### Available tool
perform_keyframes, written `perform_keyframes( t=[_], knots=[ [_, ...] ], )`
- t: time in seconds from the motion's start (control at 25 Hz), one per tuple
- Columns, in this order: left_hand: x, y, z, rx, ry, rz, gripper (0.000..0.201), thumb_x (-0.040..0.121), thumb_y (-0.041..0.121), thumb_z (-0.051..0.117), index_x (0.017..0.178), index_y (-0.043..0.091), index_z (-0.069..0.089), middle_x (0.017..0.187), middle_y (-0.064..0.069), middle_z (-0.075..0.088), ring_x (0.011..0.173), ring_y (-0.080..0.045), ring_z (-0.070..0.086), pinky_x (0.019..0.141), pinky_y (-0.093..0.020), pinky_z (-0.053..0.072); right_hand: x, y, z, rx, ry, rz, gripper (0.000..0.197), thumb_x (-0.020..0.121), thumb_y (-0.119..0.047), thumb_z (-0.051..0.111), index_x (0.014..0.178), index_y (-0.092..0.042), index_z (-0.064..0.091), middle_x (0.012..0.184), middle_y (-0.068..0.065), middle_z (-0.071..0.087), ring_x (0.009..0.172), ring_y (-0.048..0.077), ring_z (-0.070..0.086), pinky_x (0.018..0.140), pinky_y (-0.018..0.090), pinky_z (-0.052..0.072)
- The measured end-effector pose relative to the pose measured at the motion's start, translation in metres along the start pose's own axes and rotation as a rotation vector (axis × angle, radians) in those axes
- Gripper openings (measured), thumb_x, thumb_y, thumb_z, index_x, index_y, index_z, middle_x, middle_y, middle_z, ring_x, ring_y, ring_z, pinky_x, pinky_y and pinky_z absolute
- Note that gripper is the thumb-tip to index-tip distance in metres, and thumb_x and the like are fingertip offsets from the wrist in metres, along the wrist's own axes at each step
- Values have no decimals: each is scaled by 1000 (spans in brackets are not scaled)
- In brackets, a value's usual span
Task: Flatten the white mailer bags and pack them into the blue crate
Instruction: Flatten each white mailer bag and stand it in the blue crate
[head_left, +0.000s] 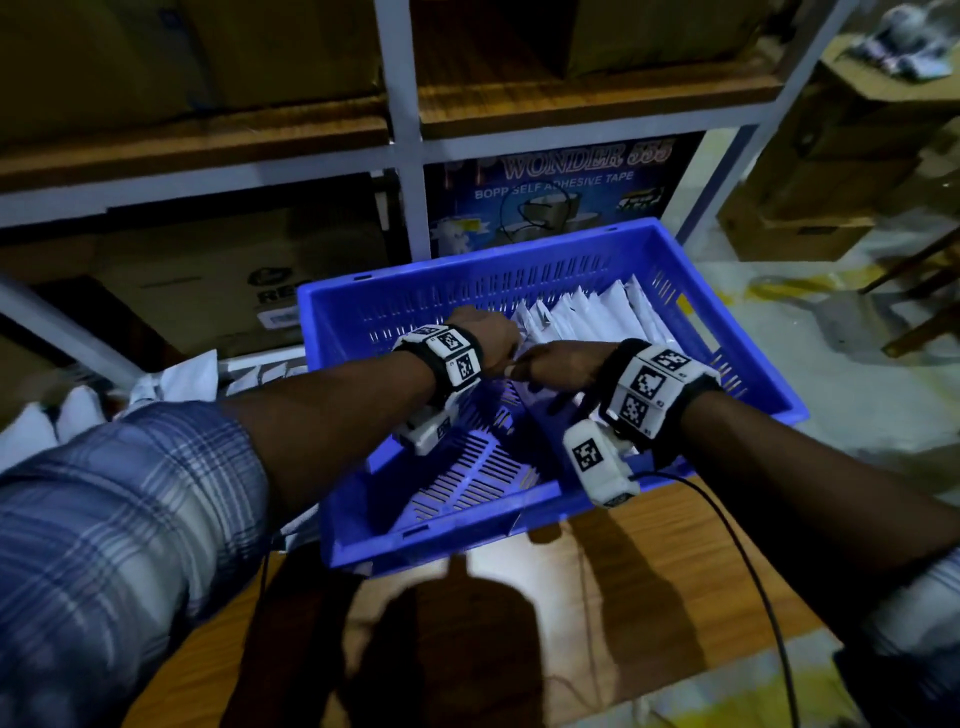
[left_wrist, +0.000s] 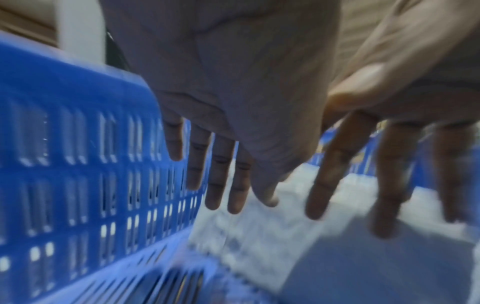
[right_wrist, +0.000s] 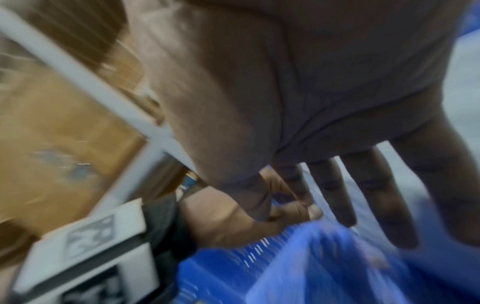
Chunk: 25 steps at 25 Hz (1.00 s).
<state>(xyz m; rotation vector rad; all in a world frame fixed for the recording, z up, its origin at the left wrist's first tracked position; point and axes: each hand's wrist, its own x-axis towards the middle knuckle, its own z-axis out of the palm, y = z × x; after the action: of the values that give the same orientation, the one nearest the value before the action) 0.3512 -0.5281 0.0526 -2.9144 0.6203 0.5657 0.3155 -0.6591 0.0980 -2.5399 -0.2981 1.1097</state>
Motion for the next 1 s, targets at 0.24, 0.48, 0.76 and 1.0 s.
perform_keyframes(
  t=[0.24, 0.48, 0.76, 1.0],
  knots=[
    [-85, -21, -25, -219, 374, -129, 37, 93, 44, 55, 124, 28, 65, 123, -7, 68, 116, -32, 59, 91, -38, 46, -39, -40, 18, -168, 473, -86, 62, 90, -38, 51, 147, -23, 31, 145, 13, 46, 128, 35, 48, 102, 44, 41],
    [-225, -52, 57, -570, 732, -162, 71, 85, 43, 46, 153, 24, 37, 155, -7, 42, 143, -28, 37, 117, -44, 31, -76, -121, 123, -64, 772, -302, 80, 83, -45, 43, 156, -25, 17, 161, 13, 22, 148, 32, 20, 115, 52, 28],
    [-400, -91, 185, -682, 586, -316, 64, 96, 33, 57, 155, 31, 32, 161, -4, 30, 148, -24, 26, 119, -42, 28, -95, -225, 295, 70, 607, -353, 80, 87, -43, 51, 156, -33, 13, 163, 6, 16, 150, 28, 16, 116, 51, 27],
    [-463, -132, 247, -708, 450, -454, 65, 97, 31, 58, 154, 36, 28, 164, 2, 23, 150, -22, 20, 120, -45, 27, -83, -275, 369, -33, 426, -287, 73, 96, -41, 54, 156, -29, 15, 163, 6, 15, 149, 23, 16, 119, 44, 25]
  ],
)
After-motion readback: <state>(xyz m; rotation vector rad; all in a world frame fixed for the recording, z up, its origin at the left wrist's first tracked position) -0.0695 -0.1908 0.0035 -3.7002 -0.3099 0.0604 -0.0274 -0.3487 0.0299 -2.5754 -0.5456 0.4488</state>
